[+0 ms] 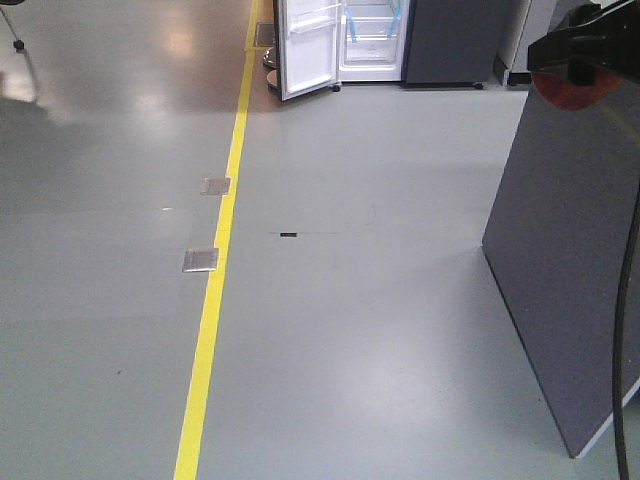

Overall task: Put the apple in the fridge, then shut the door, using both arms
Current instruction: 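Drive the base toward the open white refrigerator, apple held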

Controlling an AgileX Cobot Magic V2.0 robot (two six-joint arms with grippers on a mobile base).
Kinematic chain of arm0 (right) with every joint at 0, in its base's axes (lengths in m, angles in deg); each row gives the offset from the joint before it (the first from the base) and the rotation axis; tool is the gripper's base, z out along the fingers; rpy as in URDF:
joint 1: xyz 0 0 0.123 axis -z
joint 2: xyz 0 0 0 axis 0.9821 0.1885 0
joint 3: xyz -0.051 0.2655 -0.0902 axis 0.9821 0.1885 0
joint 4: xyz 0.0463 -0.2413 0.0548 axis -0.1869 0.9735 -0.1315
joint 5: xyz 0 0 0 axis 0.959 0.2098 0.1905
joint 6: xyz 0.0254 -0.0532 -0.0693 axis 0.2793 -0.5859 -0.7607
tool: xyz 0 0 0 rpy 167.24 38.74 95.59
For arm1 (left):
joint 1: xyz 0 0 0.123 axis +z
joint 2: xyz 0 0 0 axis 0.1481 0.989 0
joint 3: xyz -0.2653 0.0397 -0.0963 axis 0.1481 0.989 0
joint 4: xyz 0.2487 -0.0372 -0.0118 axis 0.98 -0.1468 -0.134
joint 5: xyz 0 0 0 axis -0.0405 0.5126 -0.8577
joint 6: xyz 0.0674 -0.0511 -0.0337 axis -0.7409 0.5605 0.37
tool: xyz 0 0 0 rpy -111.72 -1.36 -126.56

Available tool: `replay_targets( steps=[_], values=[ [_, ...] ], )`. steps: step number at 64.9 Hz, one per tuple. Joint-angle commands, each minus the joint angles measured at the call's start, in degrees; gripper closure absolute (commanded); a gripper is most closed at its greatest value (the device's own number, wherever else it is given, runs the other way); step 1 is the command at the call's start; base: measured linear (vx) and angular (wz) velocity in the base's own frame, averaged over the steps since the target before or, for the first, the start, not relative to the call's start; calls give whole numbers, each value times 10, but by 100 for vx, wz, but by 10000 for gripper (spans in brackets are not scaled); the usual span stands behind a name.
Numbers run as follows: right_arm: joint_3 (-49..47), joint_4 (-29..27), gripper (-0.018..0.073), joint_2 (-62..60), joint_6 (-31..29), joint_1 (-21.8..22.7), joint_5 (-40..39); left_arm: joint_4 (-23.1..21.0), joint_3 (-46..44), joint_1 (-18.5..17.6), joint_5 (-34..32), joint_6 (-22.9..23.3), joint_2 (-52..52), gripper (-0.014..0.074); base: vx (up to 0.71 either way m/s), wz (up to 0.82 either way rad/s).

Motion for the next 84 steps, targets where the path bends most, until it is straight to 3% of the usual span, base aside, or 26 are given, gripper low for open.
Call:
replay_targets(
  steps=[1, 84],
  values=[
    [-18, -12, 475, -20, -2, 4, -41, 0, 16, -2, -41, 5, -9, 602, 16, -3],
    [-18, -12, 475, -20, -2, 4, -41, 0, 16, -2, -41, 5, -9, 602, 21, 0]
  ],
)
